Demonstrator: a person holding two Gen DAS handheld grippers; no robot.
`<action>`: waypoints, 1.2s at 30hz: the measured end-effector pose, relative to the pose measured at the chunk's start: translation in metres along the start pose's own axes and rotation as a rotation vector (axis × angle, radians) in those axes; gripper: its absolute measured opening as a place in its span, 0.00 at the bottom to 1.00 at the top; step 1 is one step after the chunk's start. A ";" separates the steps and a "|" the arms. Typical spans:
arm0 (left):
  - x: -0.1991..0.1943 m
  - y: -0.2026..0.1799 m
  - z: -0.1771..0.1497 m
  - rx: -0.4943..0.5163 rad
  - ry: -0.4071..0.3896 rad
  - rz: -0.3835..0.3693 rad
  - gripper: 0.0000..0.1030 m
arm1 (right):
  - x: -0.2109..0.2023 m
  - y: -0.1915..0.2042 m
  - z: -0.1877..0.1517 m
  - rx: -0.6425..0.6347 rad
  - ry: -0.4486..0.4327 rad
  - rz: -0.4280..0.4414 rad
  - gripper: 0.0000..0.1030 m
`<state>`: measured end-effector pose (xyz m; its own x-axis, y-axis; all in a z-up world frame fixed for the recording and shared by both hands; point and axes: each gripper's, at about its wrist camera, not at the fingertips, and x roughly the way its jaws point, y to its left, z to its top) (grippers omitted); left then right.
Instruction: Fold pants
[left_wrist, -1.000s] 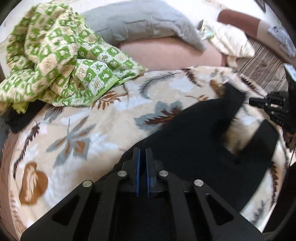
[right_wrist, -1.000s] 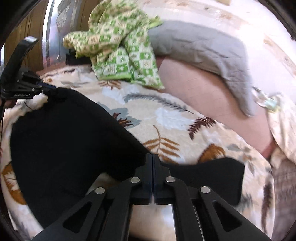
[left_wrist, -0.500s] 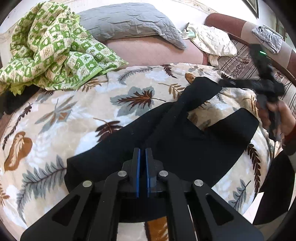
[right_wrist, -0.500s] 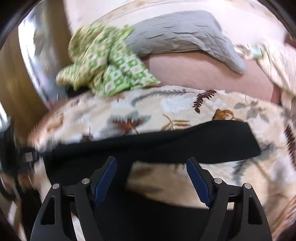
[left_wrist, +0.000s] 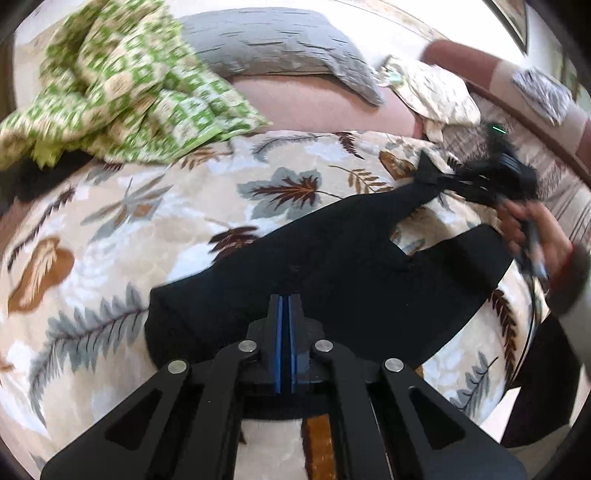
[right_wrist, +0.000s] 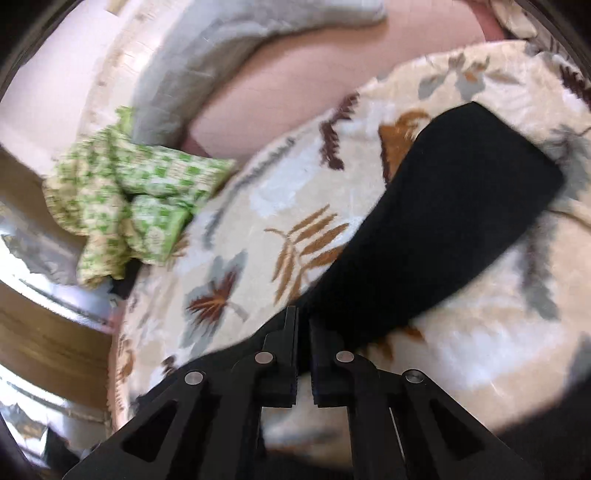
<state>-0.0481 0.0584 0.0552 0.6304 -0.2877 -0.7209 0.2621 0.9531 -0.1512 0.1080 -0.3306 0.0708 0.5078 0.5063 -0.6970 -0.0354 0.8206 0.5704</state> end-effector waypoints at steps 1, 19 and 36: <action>-0.004 0.003 -0.004 -0.017 -0.004 -0.003 0.01 | -0.014 0.003 -0.007 -0.025 -0.010 0.006 0.04; -0.003 0.016 -0.034 -0.357 0.037 0.006 0.62 | -0.073 -0.034 -0.135 -0.056 0.000 -0.086 0.08; 0.007 0.036 0.034 -0.380 -0.061 0.012 0.05 | -0.087 -0.018 -0.103 -0.068 -0.084 -0.029 0.04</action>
<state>-0.0092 0.0875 0.0680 0.6771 -0.2702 -0.6845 -0.0280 0.9200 -0.3908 -0.0246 -0.3625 0.0762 0.5800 0.4601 -0.6723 -0.0767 0.8524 0.5172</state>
